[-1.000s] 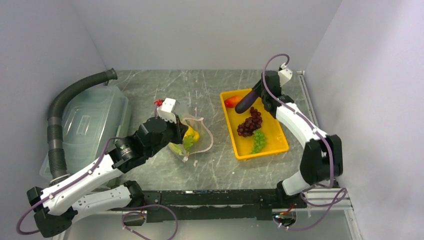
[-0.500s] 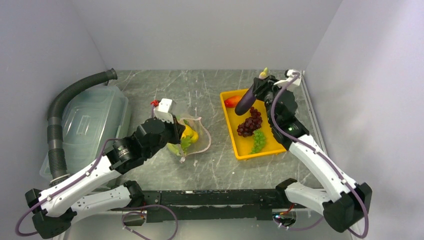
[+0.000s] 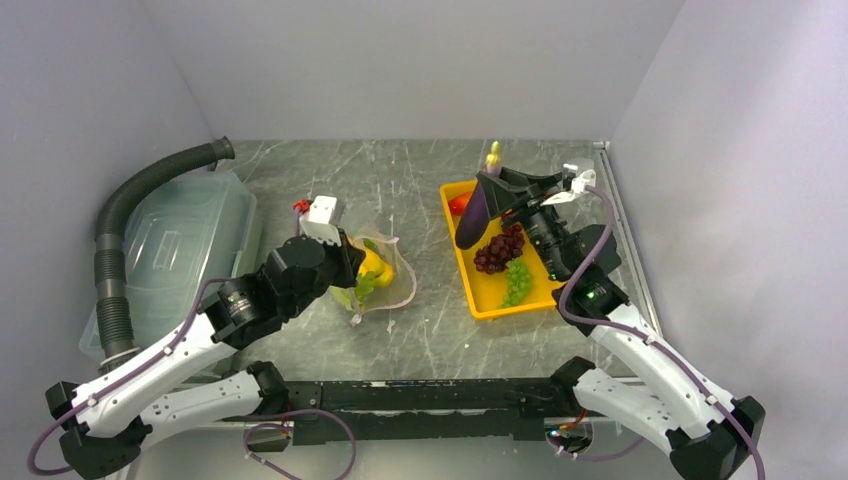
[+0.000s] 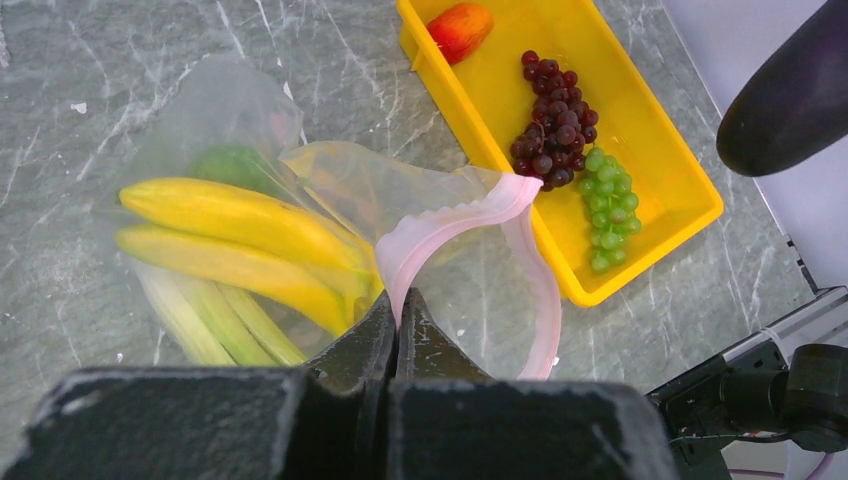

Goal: Place the food in the zip-top bag and seal the zipper
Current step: Place the fake vegetable in the zipper food storage bag.

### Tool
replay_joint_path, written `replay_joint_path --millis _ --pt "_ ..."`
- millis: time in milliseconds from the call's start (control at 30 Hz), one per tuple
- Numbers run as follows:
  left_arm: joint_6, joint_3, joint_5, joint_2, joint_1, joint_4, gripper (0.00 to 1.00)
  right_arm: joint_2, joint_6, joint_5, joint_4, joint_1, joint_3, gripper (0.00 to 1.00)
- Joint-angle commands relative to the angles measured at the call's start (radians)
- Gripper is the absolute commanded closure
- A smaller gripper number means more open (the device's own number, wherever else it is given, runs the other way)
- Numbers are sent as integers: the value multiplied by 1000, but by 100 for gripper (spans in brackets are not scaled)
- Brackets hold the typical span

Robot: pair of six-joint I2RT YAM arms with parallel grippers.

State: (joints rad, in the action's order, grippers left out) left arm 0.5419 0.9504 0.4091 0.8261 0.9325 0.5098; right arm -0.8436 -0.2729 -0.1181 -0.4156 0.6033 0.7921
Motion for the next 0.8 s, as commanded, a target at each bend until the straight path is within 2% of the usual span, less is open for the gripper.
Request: replay_joint_path --millis 0,33,200,467,767 --pt "21 62 16 -22 -2 4 100 36 69 251 -178 9 -15 91" --pt "21 66 15 -22 -3 8 100 38 74 291 -204 10 -19 100" --pt "24 70 7 -25 -3 14 100 39 58 492 -338 20 -37 100" --pt "25 72 4 -12 -2 8 100 -31 5 727 -513 68 -19 100" --pt "26 65 5 -17 -3 -5 100 -163 12 831 -647 187 2 100"
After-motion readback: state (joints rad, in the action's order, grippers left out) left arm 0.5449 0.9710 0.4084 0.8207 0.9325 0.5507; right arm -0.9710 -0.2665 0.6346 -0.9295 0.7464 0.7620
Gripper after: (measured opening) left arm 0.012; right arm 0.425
